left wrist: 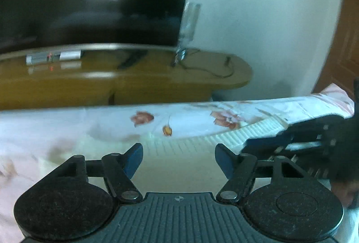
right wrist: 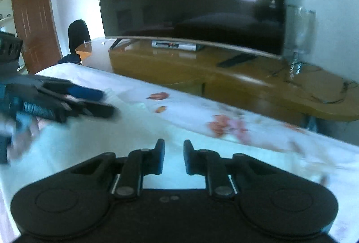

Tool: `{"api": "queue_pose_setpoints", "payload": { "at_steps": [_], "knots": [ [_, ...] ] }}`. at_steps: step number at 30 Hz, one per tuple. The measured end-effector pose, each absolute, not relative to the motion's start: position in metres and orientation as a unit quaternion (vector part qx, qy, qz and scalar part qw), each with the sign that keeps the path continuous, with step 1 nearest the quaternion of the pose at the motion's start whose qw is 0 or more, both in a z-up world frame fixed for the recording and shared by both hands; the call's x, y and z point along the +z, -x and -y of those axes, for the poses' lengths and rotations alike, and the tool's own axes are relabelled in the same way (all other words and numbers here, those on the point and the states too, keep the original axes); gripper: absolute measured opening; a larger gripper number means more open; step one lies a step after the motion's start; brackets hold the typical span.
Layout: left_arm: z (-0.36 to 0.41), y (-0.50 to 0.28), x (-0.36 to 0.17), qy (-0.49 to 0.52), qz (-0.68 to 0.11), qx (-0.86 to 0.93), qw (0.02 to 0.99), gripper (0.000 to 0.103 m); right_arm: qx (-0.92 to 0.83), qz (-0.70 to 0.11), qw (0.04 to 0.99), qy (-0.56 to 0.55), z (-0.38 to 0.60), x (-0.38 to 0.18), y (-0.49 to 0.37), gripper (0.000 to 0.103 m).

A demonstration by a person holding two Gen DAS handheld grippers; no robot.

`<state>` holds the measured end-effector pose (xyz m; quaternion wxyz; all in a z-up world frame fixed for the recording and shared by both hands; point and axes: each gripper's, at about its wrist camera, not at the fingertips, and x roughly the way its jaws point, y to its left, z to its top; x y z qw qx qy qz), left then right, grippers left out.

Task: Fold small clothes
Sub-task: 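Open both tools and withdraw them from the folded sweater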

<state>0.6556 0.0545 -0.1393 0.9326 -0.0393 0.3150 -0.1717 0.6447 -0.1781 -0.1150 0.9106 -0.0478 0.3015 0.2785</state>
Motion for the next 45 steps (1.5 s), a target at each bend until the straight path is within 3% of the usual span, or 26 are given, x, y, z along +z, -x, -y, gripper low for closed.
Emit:
{"api": "queue_pose_setpoints", "payload": {
  "at_steps": [7, 13, 18, 22, 26, 31, 36, 39, 45],
  "knots": [
    [-0.102, -0.638, -0.158, 0.03, -0.315, -0.111, 0.942, 0.071, 0.233, -0.296, 0.917, 0.128, 0.192, -0.131, -0.647, 0.016],
    [-0.119, -0.635, -0.159, 0.011, -0.313, -0.096, 0.945, 0.071, 0.153, -0.322, 0.933, 0.045, 0.289, -0.136, -0.647, 0.012],
    [-0.091, -0.602, -0.129, 0.018, -0.285, -0.137, 0.949, 0.071, 0.176, -0.265, 0.948, 0.024, 0.266, -0.101, -0.61, 0.025],
    [-0.053, -0.589, -0.132, 0.031, -0.306, -0.17, 0.936, 0.071, 0.253, -0.285, 0.922, 0.07, 0.208, -0.114, -0.576, 0.02],
    [-0.038, -0.583, -0.146, 0.011, -0.325, -0.155, 0.933, 0.071, 0.263, -0.309, 0.907, 0.114, 0.17, -0.136, -0.574, 0.021],
    [-0.082, -0.556, -0.147, -0.023, -0.318, -0.13, 0.939, 0.071, 0.213, -0.297, 0.917, 0.158, 0.198, -0.138, -0.565, 0.022],
    [-0.112, -0.533, -0.132, -0.013, -0.312, -0.095, 0.945, 0.071, 0.138, -0.31, 0.933, 0.121, 0.256, -0.132, -0.558, 0.023],
    [-0.089, -0.507, -0.116, -0.009, -0.289, -0.123, 0.949, 0.071, 0.162, -0.273, 0.945, 0.077, 0.244, -0.11, -0.526, 0.024],
    [-0.041, -0.473, -0.133, -0.023, -0.317, -0.149, 0.936, 0.071, 0.232, -0.3, 0.922, 0.075, 0.179, -0.131, -0.486, 0.021]
  ]
}}
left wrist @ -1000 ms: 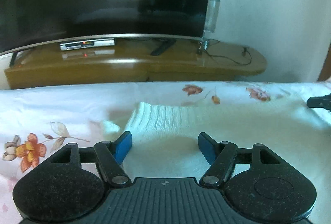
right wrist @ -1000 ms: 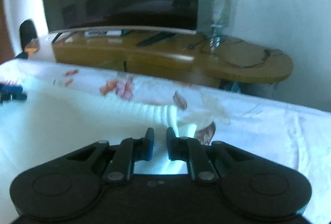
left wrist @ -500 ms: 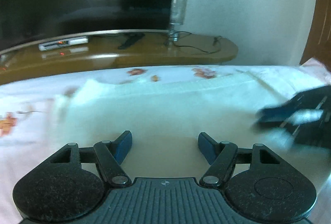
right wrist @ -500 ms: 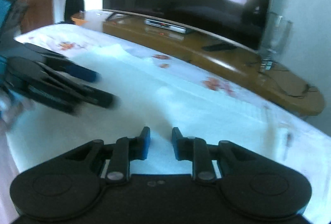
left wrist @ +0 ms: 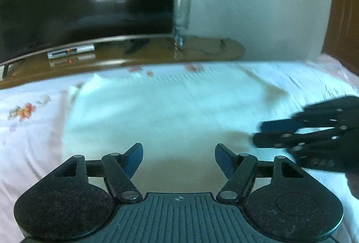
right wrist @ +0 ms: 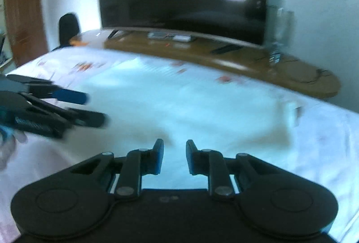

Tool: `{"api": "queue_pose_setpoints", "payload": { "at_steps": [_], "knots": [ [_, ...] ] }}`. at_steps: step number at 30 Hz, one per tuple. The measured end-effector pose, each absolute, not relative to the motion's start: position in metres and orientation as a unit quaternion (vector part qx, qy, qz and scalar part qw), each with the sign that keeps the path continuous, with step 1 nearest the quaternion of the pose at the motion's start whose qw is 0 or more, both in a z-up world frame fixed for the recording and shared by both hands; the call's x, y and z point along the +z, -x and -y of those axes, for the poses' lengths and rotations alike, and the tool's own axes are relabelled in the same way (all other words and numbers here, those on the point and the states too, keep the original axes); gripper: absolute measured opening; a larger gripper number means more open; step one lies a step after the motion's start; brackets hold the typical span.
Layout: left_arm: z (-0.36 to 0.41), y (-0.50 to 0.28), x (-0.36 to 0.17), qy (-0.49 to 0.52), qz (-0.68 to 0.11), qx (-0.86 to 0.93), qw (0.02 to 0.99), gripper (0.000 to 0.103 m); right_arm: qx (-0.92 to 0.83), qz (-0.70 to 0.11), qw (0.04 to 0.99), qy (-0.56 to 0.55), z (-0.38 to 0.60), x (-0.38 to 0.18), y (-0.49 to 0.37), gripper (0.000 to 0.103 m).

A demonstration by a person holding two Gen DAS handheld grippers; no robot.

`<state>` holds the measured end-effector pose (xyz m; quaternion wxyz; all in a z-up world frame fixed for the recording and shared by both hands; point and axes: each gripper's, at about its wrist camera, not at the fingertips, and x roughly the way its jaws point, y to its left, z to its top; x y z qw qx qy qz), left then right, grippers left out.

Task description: Fold small clothes

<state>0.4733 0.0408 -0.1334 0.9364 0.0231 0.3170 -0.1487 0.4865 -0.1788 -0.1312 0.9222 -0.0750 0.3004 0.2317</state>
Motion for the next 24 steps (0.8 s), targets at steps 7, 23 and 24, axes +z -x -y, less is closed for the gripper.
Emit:
{"api": "queue_pose_setpoints", "payload": {
  "at_steps": [7, 23, 24],
  "knots": [
    [-0.047, -0.446, -0.151, -0.025, -0.318, -0.132, 0.938, 0.071, 0.247, -0.315, 0.911, 0.103, 0.153, -0.143, -0.457, 0.022],
    [-0.083, -0.419, -0.132, 0.031, -0.316, -0.076, 0.945, 0.071, 0.148, -0.288, 0.942, 0.087, 0.247, -0.13, -0.422, 0.02],
    [-0.081, -0.423, -0.136, 0.029, -0.325, -0.064, 0.943, 0.071, 0.143, -0.288, 0.943, 0.087, 0.246, -0.13, -0.421, 0.021]
  ]
}}
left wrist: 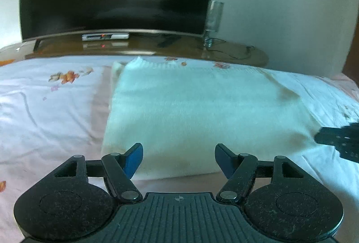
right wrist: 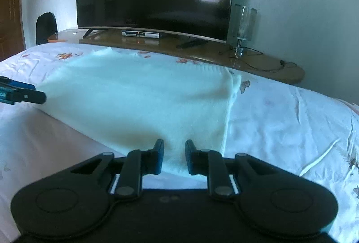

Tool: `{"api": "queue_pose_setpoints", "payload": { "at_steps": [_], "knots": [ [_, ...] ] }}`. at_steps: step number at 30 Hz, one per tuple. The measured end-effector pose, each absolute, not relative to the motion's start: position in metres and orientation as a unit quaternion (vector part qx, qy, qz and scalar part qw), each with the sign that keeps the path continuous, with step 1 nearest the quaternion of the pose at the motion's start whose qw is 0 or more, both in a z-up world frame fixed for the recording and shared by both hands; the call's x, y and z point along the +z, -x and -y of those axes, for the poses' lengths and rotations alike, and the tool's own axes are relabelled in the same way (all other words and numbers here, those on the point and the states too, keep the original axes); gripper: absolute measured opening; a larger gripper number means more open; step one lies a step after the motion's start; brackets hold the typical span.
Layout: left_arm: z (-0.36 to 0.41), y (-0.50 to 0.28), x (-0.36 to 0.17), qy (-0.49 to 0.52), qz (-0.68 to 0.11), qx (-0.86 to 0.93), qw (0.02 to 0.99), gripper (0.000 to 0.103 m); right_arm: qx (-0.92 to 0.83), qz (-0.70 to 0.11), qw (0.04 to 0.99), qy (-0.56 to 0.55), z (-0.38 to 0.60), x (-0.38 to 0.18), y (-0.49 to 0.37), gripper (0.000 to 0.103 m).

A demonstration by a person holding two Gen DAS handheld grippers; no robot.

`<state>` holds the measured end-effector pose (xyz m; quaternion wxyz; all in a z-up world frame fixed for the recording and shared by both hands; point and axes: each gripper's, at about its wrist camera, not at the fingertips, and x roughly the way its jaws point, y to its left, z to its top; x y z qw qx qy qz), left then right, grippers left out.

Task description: Fold small clothes

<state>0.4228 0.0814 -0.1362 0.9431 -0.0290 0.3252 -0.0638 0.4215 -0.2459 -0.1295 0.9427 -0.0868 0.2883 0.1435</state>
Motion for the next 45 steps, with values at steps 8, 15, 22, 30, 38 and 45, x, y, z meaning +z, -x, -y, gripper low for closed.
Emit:
{"api": "queue_pose_setpoints", "payload": {
  "at_steps": [8, 15, 22, 30, 38, 45],
  "knots": [
    [-0.076, -0.429, -0.145, 0.009, -0.354, -0.032, 0.935, 0.075, 0.103, -0.324, 0.936, 0.088, 0.255, -0.144, -0.428, 0.022],
    [-0.075, -0.429, -0.153, 0.003, -0.356, -0.026, 0.934, 0.075, 0.101, -0.328, 0.936, 0.081, 0.257, -0.145, -0.428, 0.024],
    [-0.073, -0.43, -0.149, -0.003, -0.364, -0.023, 0.931, 0.075, 0.101, -0.328, 0.936, 0.082, 0.257, -0.143, -0.427, 0.024],
    [-0.106, -0.388, -0.136, 0.123, -0.352, -0.002, 0.928, 0.075, 0.103, -0.321, 0.939, 0.061, 0.26, -0.127, -0.418, 0.026],
    [-0.157, -0.383, -0.177, 0.446, -0.303, 0.016, 0.842, 0.075, 0.118, -0.316, 0.94, -0.043, 0.272, -0.107, -0.401, 0.027],
    [-0.151, -0.395, -0.197, 0.482, -0.246, 0.031, 0.84, 0.057, 0.154, -0.316, 0.93, -0.108, 0.258, -0.098, -0.423, 0.022]
  ]
}}
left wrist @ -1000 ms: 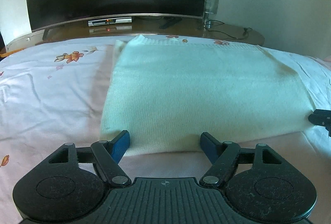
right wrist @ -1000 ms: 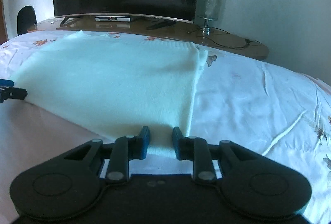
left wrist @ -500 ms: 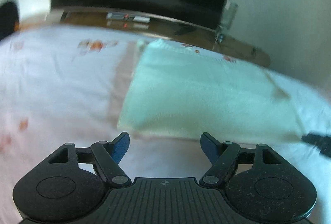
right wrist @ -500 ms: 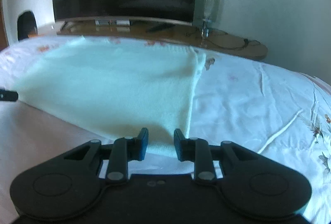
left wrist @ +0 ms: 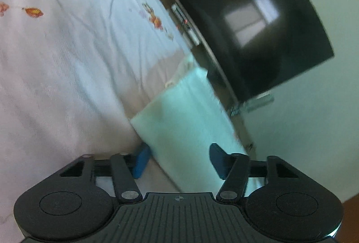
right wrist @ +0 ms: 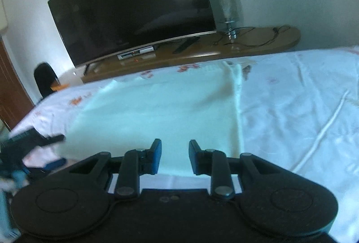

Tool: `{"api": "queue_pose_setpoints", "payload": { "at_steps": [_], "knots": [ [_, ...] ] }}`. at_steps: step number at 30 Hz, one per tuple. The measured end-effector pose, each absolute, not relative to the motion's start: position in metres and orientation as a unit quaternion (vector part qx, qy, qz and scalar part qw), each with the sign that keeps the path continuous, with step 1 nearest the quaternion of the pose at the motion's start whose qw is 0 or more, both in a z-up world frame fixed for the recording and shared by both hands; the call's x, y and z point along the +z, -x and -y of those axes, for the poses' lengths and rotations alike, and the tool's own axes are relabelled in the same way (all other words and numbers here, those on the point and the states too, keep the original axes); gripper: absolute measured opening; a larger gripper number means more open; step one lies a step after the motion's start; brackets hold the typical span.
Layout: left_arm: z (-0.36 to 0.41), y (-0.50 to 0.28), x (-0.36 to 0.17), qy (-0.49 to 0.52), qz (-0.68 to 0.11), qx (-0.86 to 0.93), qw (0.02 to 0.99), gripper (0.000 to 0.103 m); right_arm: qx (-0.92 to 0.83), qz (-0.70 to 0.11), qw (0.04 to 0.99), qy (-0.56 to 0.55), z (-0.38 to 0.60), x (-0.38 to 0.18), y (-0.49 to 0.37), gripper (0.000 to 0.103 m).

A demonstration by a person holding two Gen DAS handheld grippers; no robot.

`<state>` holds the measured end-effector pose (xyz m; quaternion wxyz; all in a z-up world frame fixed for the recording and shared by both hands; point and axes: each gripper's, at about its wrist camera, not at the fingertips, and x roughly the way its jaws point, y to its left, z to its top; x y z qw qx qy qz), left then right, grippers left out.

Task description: Fold small clothes

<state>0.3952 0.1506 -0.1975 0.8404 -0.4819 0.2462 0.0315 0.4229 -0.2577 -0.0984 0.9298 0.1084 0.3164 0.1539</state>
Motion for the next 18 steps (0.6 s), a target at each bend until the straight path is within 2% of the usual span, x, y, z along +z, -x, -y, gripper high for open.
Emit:
{"api": "queue_pose_setpoints", "payload": {
  "at_steps": [2, 3, 11, 14, 16, 18],
  "knots": [
    [-0.15, -0.402, -0.197, 0.482, -0.243, 0.028, 0.842, 0.057, 0.173, -0.319, 0.922, -0.133, 0.255, -0.098, -0.435, 0.006],
    [-0.149, -0.406, -0.198, 0.482, -0.241, 0.025, 0.842, 0.057, 0.178, -0.319, 0.92, -0.139, 0.252, -0.098, -0.44, 0.004],
    [-0.147, -0.44, -0.197, 0.469, -0.227, 0.019, 0.853, 0.054, 0.218, -0.329, 0.902, -0.173, 0.219, -0.111, -0.499, 0.003],
    [-0.151, -0.443, -0.202, 0.478, -0.225, 0.026, 0.849, 0.038, 0.218, -0.338, 0.899, -0.174, 0.207, -0.122, -0.518, 0.003],
    [-0.155, -0.443, -0.209, 0.485, -0.227, 0.025, 0.844, 0.018, 0.218, -0.341, 0.898, -0.174, 0.202, -0.127, -0.527, 0.003],
    [-0.162, -0.445, -0.216, 0.501, -0.229, 0.017, 0.834, 0.014, 0.222, -0.343, 0.896, -0.177, 0.198, -0.131, -0.534, 0.003]
  ]
}}
